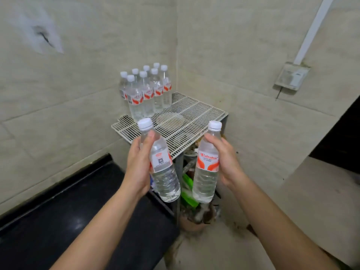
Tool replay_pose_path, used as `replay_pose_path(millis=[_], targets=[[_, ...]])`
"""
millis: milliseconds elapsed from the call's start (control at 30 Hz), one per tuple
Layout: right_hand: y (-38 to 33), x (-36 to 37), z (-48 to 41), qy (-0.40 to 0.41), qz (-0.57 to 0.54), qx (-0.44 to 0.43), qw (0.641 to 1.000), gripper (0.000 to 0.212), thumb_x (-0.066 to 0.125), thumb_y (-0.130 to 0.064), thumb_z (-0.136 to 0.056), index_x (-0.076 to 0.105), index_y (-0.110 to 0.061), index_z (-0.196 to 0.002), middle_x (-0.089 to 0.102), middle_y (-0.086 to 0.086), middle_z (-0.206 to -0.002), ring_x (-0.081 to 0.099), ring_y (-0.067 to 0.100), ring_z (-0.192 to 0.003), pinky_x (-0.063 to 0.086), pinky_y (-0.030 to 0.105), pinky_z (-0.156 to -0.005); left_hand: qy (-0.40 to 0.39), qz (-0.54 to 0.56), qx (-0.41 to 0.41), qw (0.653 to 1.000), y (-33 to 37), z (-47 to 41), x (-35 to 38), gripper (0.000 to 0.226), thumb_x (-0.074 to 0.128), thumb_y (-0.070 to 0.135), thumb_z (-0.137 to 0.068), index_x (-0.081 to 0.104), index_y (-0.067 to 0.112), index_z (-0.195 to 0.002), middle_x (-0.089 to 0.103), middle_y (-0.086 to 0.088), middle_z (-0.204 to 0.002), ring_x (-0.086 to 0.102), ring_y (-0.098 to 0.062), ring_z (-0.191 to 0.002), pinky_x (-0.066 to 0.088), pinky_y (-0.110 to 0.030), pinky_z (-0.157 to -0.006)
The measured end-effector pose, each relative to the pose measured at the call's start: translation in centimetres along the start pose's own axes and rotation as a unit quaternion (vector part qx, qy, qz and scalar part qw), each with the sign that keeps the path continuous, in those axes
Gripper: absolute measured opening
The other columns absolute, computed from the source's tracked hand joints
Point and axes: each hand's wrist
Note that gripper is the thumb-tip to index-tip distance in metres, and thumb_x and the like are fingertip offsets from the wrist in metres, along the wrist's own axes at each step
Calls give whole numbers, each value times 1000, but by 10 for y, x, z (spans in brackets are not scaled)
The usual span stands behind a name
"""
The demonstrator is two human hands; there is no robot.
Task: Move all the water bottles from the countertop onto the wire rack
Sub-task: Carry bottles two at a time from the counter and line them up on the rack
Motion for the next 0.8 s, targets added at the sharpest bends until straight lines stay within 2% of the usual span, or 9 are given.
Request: replay_pose_path(millis=[100, 200, 333, 400, 467, 533, 600, 667, 800], targets=[[-29, -8, -58, -15, -25, -6, 1000, 38, 80, -39, -78, 64, -13, -101, 67, 11, -82, 67, 28, -70, 55, 46, -73, 23, -10, 26, 999, 13, -56, 27, 57, 70, 48, -88, 58, 3, -122, 71, -4, -91, 68, -20, -78, 56, -38, -71], [-46, -12, -117, -41, -59, 10, 997, 35, 79, -39, -80, 64, -17, -101, 67, 8, -78, 67, 25, -68, 57, 46, -74, 80, -52, 68, 993, 16, -97, 52, 49, 63, 43, -94, 57, 6, -126, 74, 7, -92, 70, -8, -74, 54, -27, -60], [-60, -8, -192, -76, -36, 16, 996, 36, 82, -44, -75, 66, -24, -101, 72, 0, -81, 70, 20, -73, 52, 36, -71, 132, -88, 107, 982, 5, -142, 74, 41, 60, 40, -98, 54, 11, -127, 70, 1, -111, 61, -4, -56, 42, -20, -41], [-62, -5, -223, -112, -5, 17, 994, 35, 80, -43, -80, 68, -25, -107, 74, -1, -87, 72, 21, -81, 51, 34, -71, 154, -92, 122, 976, -4, -160, 83, 44, 58, 37, -99, 52, 13, -135, 69, 0, -121, 63, -9, -67, 45, -20, -42], [-65, -1, -251, -152, 2, 28, 988, 36, 80, -41, -82, 68, -24, -111, 76, 0, -97, 73, 23, -91, 53, 35, -75, 191, -107, 142, 965, -12, -175, 94, 41, 58, 35, -100, 53, 17, -136, 69, -1, -121, 66, -12, -74, 47, -23, -43], [-66, 3, -277, -187, 30, 40, 981, 36, 80, -43, -81, 67, -28, -112, 76, -1, -106, 73, 20, -98, 53, 36, -79, 227, -128, 150, 954, -22, -189, 102, 36, 59, 33, -100, 56, 20, -133, 70, -1, -120, 72, -15, -82, 53, -29, -51], [-63, 6, -301, -214, 66, 34, 974, 50, 83, -51, -75, 64, -28, -116, 74, -3, -111, 71, 18, -101, 55, 42, -87, 261, -140, 146, 944, -30, -200, 109, 33, 61, 31, -99, 59, 22, -130, 70, 0, -120, 71, -20, -104, 60, -37, -76], [-58, 9, -323, -244, 116, 32, 962, 69, 84, -62, -66, 58, -28, -121, 69, -4, -119, 68, 18, -108, 53, 50, -97, 292, -153, 143, 933, -37, -208, 116, 33, 64, 33, -97, 60, 23, -128, 71, 1, -121, 69, -20, -111, 56, -47, -95], [-57, 13, -350, -315, 213, 23, 925, 69, 81, -58, -75, 49, -29, -129, 59, -2, -133, 59, 22, -120, 46, 52, -106, 338, -217, 121, 908, -48, -214, 125, 44, 71, 50, -87, 61, 29, -123, 70, 3, -121, 68, -20, -113, 53, -54, -99]])
Point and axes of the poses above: each hand's wrist, its own z-axis away from the middle knuckle, its own x-axis out of the palm, y = z × x
